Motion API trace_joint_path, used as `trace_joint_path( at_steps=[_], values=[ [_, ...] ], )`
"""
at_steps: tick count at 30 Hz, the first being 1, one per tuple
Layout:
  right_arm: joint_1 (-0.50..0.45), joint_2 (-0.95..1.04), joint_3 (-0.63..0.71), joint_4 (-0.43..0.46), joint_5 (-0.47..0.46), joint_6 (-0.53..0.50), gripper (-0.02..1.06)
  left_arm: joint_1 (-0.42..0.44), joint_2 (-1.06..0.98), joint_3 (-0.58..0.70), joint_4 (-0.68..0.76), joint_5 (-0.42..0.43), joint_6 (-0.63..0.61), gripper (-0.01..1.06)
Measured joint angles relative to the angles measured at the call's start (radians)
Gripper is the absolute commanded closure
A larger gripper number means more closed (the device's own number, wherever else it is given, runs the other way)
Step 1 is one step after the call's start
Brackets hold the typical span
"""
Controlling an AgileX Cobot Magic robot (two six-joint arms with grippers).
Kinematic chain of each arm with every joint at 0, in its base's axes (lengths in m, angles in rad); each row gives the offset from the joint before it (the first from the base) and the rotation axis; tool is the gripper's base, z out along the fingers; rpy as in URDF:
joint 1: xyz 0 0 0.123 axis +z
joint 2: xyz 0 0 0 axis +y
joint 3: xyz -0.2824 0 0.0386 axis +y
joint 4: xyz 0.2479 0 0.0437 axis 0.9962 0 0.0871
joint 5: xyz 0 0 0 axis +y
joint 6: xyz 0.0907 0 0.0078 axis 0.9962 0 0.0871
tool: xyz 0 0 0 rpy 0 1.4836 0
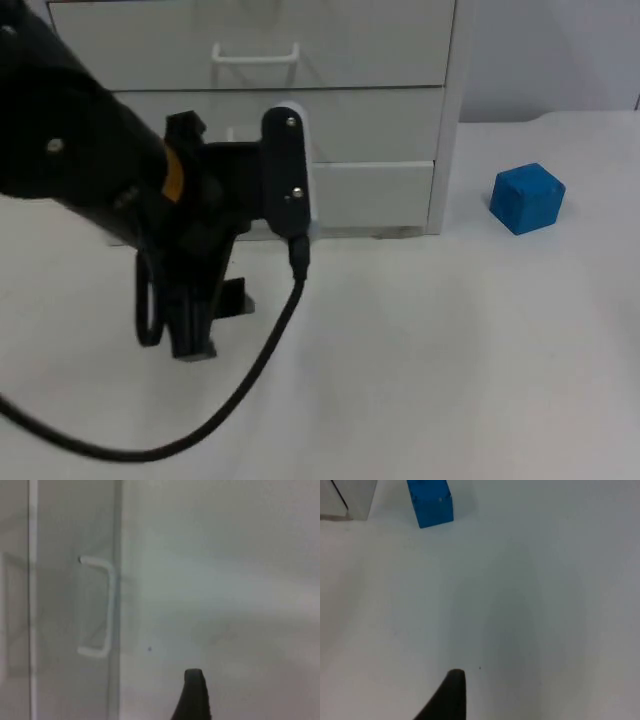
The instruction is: Open the drawer with the left hand, place the block into the drawer with the right hand, then close the drawer with the left hand.
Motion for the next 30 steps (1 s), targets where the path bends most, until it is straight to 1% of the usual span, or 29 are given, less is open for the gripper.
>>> trace_joint_path(
  at_steps=[2, 3, 5, 7, 9, 10, 11, 14, 15, 16, 18, 20, 21, 25, 26, 30],
  values=[
    [0.000, 0.000, 0.000, 0.000, 0.000, 0.000, 0.00, 0.000, 0.040, -0.052, 0.054, -0.002, -0.040, 0.40],
    [0.000, 0.000, 0.000, 0.000, 0.000, 0.000, 0.00, 0.000, 0.040, -0.052, 0.054, -0.002, -0.040, 0.40],
    [0.000, 0.000, 0.000, 0.000, 0.000, 0.000, 0.00, -0.003, 0.076, -0.088, 0.128, 0.000, -0.092, 0.40],
    [0.000, 0.000, 0.000, 0.000, -0.002, 0.000, 0.00, -0.015, 0.103, -0.110, 0.248, 0.020, -0.160, 0.40],
    [0.000, 0.000, 0.000, 0.000, -0.004, 0.000, 0.00, -0.033, 0.130, -0.120, 0.404, 0.053, -0.285, 0.40],
    [0.000, 0.000, 0.000, 0.000, -0.004, 0.000, 0.00, -0.033, 0.130, -0.120, 0.404, 0.053, -0.285, 0.40],
    [0.000, 0.000, 0.000, 0.000, -0.004, 0.000, 0.00, -0.042, 0.142, -0.121, 0.507, 0.062, -0.354, 0.40],
    [0.000, 0.000, 0.000, 0.000, -0.006, 0.007, 0.00, -0.058, 0.181, -0.121, 0.819, 0.103, -0.657, 0.40],
    [0.000, 0.000, 0.000, 0.000, -0.006, 0.009, 0.00, -0.060, 0.191, -0.124, 0.915, 0.117, -0.739, 0.41],
    [0.000, 0.000, 0.000, 0.000, -0.006, 0.009, 0.00, -0.060, 0.191, -0.124, 0.915, 0.117, -0.739, 0.41],
    [0.000, 0.000, 0.000, 0.000, -0.006, 0.009, 0.00, -0.060, 0.218, -0.124, 1.061, 0.160, -0.897, 0.41],
    [0.000, 0.000, 0.000, 0.000, -0.006, 0.009, 0.00, -0.060, 0.241, -0.124, 1.174, 0.184, -0.981, 0.41],
    [0.000, 0.000, 0.000, 0.000, -0.006, 0.009, 0.00, -0.060, 0.241, -0.124, 1.174, 0.184, -0.981, 0.41],
    [0.000, 0.000, 0.000, 0.000, -0.008, 0.009, 0.00, -0.060, 0.270, -0.126, 1.309, 0.158, -1.085, 0.41],
    [0.000, 0.000, 0.000, 0.000, -0.010, 0.009, 0.00, -0.060, 0.278, -0.129, 1.321, 0.158, -1.116, 0.41],
    [0.000, 0.000, 0.000, 0.000, -0.014, 0.009, 0.00, -0.060, 0.306, -0.155, 1.339, 0.166, -1.172, 0.41]
  ],
)
